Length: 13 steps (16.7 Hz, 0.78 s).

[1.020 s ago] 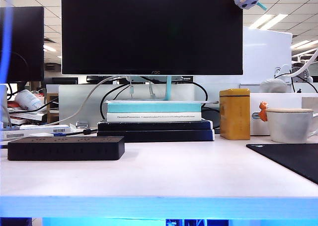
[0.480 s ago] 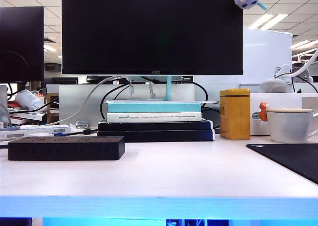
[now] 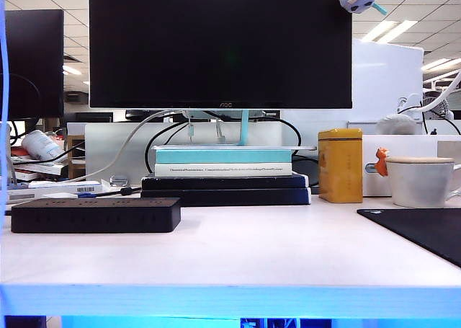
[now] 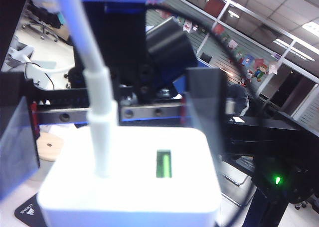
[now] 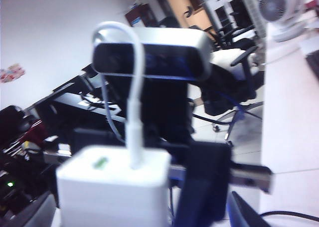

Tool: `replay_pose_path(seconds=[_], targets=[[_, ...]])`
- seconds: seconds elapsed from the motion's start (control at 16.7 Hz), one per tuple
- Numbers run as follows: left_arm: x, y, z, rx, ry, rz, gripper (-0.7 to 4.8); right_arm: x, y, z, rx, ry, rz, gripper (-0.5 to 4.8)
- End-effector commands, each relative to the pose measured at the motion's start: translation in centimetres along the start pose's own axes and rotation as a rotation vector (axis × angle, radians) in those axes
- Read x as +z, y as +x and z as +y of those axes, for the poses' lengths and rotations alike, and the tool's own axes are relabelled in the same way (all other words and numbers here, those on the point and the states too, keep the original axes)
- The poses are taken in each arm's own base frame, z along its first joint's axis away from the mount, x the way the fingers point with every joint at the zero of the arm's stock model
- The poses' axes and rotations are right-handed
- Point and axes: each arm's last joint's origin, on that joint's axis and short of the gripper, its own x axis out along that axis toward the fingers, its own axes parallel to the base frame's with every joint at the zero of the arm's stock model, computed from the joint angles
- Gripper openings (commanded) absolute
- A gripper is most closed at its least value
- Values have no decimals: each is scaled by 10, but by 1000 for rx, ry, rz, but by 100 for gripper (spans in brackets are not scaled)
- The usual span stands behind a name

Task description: Plug the white charger into the left socket.

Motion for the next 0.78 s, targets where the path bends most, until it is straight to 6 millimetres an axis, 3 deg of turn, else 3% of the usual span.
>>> replay_pose_path(seconds=[0.06,0.18,0.48,0.54,0.66,0.78], targets=[[3,0,-3,-10,29,-12,75,7,0,11,5,-33,-9,479],[3,0,-3,-10,28,-11,75,5,11,13,22,-27,-14,479],[3,0,-3,-12,24,-10,75,4,15,12,26,-7,-9,465],[3,0,-3,-12,24,-9,75,4,15,12,26,-7,-9,438],[3,0,-3,-12,24,-9,75,4,16,12,27,-7,-8,199],[3,0,-3,-13,25,-10,75,3,18,12,33,-6,-5,198]])
